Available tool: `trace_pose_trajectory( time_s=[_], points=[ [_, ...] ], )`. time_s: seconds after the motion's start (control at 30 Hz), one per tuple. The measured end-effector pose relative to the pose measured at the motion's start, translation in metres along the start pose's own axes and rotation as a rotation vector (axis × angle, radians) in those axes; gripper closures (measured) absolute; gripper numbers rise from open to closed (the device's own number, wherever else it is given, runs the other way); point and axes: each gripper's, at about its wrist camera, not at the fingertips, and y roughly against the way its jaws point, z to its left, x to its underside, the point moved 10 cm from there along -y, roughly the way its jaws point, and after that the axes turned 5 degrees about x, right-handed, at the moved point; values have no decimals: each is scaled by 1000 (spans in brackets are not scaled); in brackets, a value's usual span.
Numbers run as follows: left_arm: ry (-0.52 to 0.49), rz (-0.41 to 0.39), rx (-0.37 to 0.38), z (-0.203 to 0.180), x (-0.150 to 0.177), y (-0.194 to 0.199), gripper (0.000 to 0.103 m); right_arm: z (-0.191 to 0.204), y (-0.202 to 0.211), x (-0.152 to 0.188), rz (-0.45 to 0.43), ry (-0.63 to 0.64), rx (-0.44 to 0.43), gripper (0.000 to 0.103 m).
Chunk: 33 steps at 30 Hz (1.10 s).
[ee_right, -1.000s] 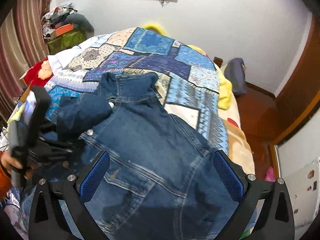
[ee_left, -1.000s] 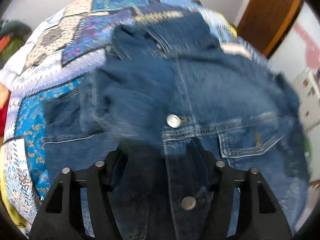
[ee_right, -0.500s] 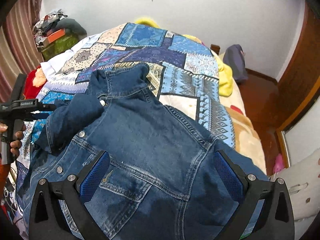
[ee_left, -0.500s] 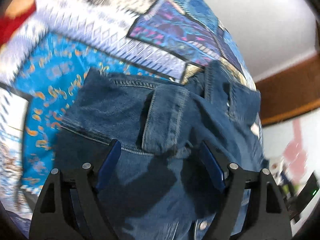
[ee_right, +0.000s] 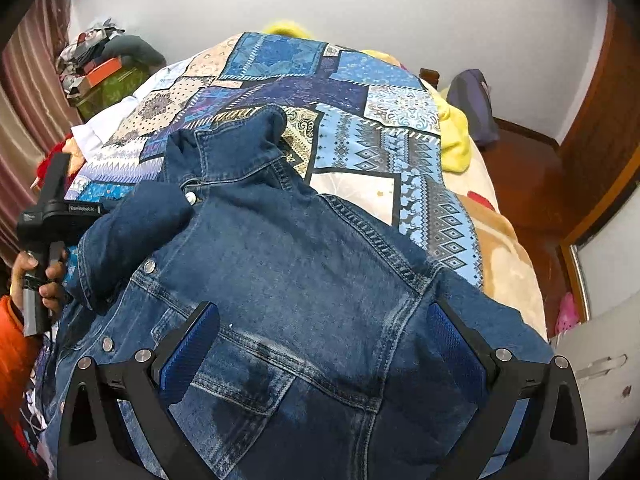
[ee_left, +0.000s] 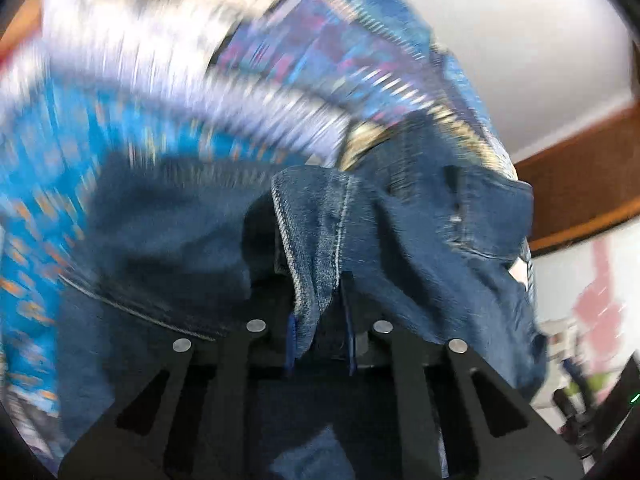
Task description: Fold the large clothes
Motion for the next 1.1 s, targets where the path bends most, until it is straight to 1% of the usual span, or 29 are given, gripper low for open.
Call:
trace_pose_trajectory(
  time_s=[0.07,0.1,0.17,0.23,0.27,0.37,0.4,0.43,0.47,0.5,0.57,0.63,0.7,0.73,0.8,0.83,0.87,0.9,0.93,0.97,1.0,1.03,1.1],
  points=[
    [-129,-85,-43,-38,-11,32,86,-4,6,-1,-14,8,15,0],
    [-186,-119,-51,-57,-14,46,86,-7,10,-2,-21,8,23,0],
    [-287,-171,-55,-95,-17,69,87,-12,20,-4,-37,3,29,0],
    [-405,-201,-35,-145,-12,90,87,-18,31,-5,-54,-10,22,0],
    [-461,-193,-26,-171,-4,94,87,-21,38,-6,-63,-19,15,0],
    [-553,-147,-17,-216,15,83,88,-32,57,-6,-84,-47,10,0],
    [-580,-121,-8,-229,27,76,88,-35,62,-7,-89,-53,10,0],
    [-602,-85,0,-239,38,66,91,-40,71,-5,-100,-63,9,0],
    [-618,-44,19,-248,52,54,98,-44,76,-4,-104,-70,7,0],
    [-626,-17,27,-252,58,44,98,-47,80,-2,-107,-77,6,0],
    [-662,65,46,-259,88,24,98,-56,91,3,-108,-101,1,0],
    [-697,103,45,-265,111,15,98,-62,95,8,-100,-114,-2,0],
    [-721,115,40,-266,125,10,98,-65,97,13,-85,-122,-8,0],
    [-730,109,43,-267,130,16,97,-65,96,15,-78,-121,-11,0],
    [-754,81,30,-265,130,28,93,-61,94,17,-66,-115,-12,0],
    [-761,56,12,-260,125,37,84,-57,92,18,-60,-111,-17,0],
    [-761,38,-3,-253,119,40,68,-52,89,17,-54,-106,-26,0],
    [-756,6,-27,-240,110,49,58,-45,86,16,-48,-101,-39,0],
    [-752,-12,-39,-231,103,52,42,-40,82,14,-43,-98,-49,0],
    [-744,-43,-66,-216,92,62,36,-32,78,11,-36,-94,-60,0],
    [-737,-55,-86,-205,85,63,35,-23,73,8,-29,-86,-72,0],
    [-722,-64,-123,-185,76,68,35,-13,66,5,-21,-75,-84,0],
    [-682,-60,-186,-149,64,69,34,7,50,-1,4,-53,-101,0]
  ],
)
